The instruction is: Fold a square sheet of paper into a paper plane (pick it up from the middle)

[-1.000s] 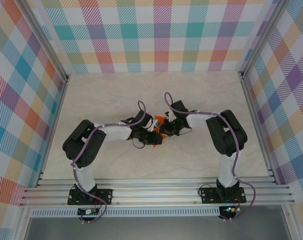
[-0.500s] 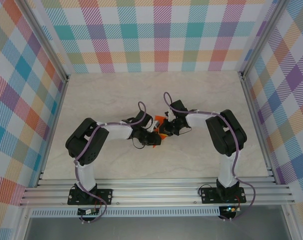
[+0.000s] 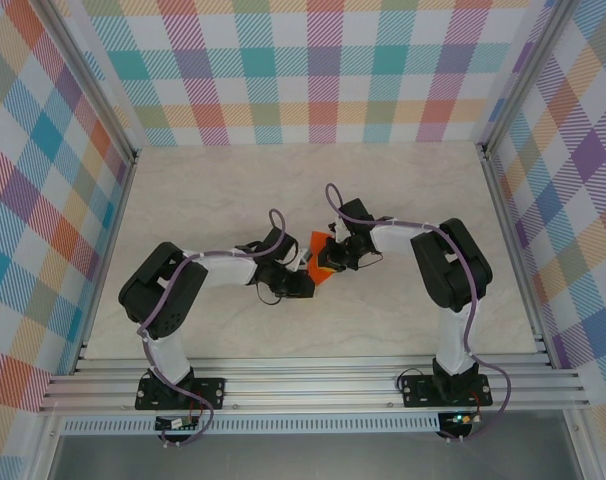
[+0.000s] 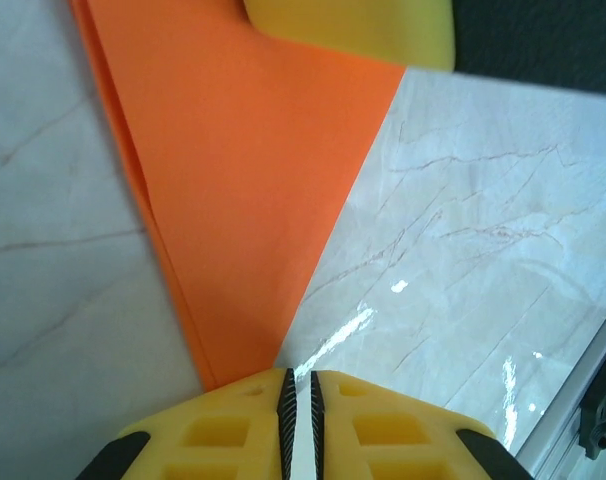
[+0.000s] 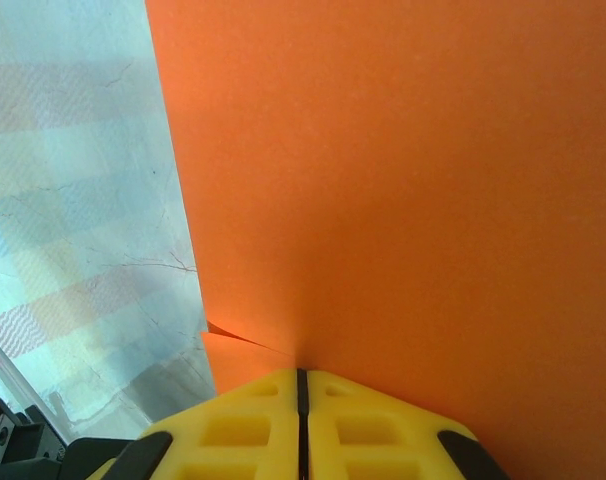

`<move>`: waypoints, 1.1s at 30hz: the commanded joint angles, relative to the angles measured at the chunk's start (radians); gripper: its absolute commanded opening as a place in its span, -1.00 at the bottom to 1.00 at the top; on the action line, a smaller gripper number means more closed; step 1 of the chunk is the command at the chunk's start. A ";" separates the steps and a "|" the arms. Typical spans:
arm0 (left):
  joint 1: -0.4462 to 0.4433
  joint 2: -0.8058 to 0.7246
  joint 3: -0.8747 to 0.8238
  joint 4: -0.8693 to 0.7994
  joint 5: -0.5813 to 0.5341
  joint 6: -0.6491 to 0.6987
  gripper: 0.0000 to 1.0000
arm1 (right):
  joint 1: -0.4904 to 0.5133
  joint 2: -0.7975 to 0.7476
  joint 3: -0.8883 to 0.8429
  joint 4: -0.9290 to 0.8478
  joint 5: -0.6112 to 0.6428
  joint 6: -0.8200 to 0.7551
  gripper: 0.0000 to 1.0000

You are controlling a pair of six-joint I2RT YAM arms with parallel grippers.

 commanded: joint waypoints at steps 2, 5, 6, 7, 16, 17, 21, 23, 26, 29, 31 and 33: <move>0.014 -0.020 -0.064 -0.203 -0.023 0.021 -0.68 | -0.004 0.049 0.004 -0.054 0.090 -0.026 -0.84; 0.019 -0.065 -0.069 -0.190 -0.024 0.003 -0.68 | -0.004 0.047 0.012 -0.059 0.080 -0.031 -0.84; 0.023 -0.087 -0.067 -0.175 -0.016 -0.006 -0.68 | -0.004 0.046 0.016 -0.060 0.075 -0.034 -0.83; 0.026 -0.108 -0.065 -0.160 -0.012 -0.017 -0.68 | -0.003 0.046 0.019 -0.061 0.072 -0.035 -0.84; 0.061 -0.094 0.082 -0.020 0.015 -0.077 -0.70 | -0.004 0.046 0.025 -0.055 0.061 -0.024 -0.83; 0.061 -0.072 0.096 -0.014 0.017 -0.081 -0.71 | -0.004 0.046 0.025 -0.053 0.061 -0.022 -0.83; 0.061 0.033 0.134 0.028 0.049 -0.090 -0.73 | -0.004 0.041 0.025 -0.046 0.049 -0.016 -0.83; 0.061 0.070 0.144 0.039 0.050 -0.087 -0.74 | -0.004 0.041 0.027 -0.041 0.038 -0.011 -0.82; 0.061 0.107 0.148 0.014 0.016 -0.081 -0.78 | -0.005 0.033 0.028 -0.043 0.032 -0.011 -0.82; 0.061 0.123 0.138 -0.025 -0.043 -0.073 -0.83 | -0.008 0.008 0.025 -0.039 0.020 -0.007 -0.81; 0.062 0.128 0.126 -0.036 -0.065 -0.072 -0.86 | -0.007 -0.023 0.016 -0.029 0.006 -0.005 -0.80; 0.061 0.127 0.109 -0.034 -0.073 -0.072 -0.87 | -0.008 -0.068 -0.010 -0.003 -0.014 0.003 -0.78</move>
